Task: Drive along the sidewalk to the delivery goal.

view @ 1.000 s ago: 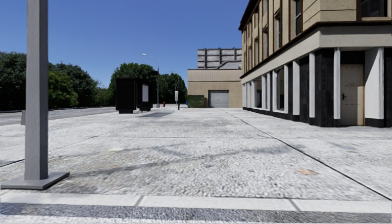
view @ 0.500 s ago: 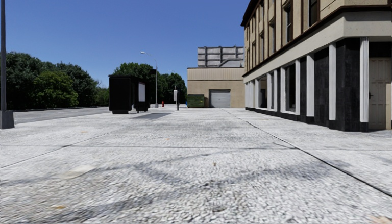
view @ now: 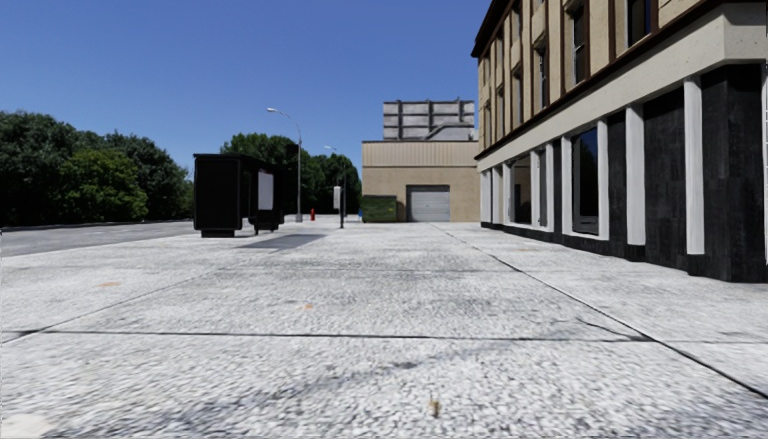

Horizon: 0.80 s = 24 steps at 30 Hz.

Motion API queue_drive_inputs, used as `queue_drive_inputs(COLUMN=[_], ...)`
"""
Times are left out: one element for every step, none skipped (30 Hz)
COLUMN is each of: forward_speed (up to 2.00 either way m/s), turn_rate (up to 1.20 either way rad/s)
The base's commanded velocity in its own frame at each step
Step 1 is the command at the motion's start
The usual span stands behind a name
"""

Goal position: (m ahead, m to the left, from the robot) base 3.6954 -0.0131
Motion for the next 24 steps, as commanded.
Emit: queue_drive_inputs(forward_speed=[2.0,2.0,2.0,2.0,2.0,2.0,2.0,2.0,2.0,2.0,2.0,2.0,2.0,2.0,2.0,2.0,2.0,2.0,2.0,2.0,2.0,2.0,2.0,2.0], turn_rate=[0.0,0.0,0.0,0.0,0.0,0.0,0.0,0.0,0.0,0.0,0.0,0.0,0.0,0.0,0.0,0.0,0.0,0.0,0.0,0.0,0.0,0.0,0.0,0.0])
